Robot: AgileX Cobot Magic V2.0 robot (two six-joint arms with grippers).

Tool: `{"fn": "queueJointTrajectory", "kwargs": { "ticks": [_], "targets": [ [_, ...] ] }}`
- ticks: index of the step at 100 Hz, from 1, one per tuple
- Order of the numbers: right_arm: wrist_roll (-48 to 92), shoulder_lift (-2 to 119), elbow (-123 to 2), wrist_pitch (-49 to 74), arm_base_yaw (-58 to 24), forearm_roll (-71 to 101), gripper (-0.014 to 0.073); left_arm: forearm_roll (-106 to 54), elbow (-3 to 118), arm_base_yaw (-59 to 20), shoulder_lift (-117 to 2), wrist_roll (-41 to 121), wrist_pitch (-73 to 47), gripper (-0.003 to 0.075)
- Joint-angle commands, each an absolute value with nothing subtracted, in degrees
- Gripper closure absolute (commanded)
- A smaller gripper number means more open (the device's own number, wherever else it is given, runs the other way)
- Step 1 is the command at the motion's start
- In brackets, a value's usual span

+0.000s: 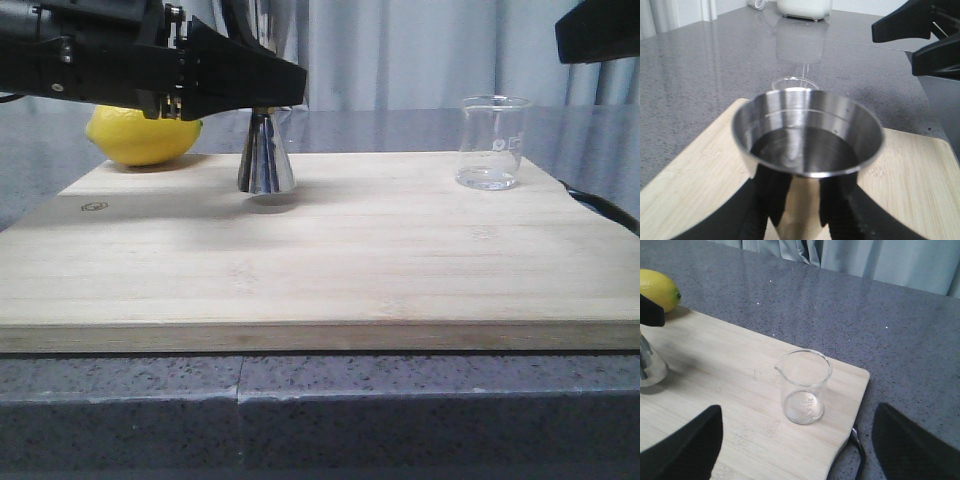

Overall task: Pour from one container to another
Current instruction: 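Lower the filled jigger onto the board with the left gripper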

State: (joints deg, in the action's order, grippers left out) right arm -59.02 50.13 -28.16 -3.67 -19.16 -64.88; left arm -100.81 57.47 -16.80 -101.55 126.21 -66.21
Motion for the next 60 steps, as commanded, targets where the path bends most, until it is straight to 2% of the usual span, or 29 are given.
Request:
{"fn": "queueJointTrajectory", "kwargs": {
  "ticks": [1,60],
  "targets": [
    [-59.15,49.40,-29.53,-4.65,-19.31,-64.63,0.0039,-105.92,59.26,-17.50,-99.66,125.71,-71.98,0.0492],
    [-59.15,49.40,-29.53,-4.43,-19.31,-64.63,0.0039,-105.92,59.37,-17.50,-102.18,126.27,-72.61,0.0486]
  ]
}}
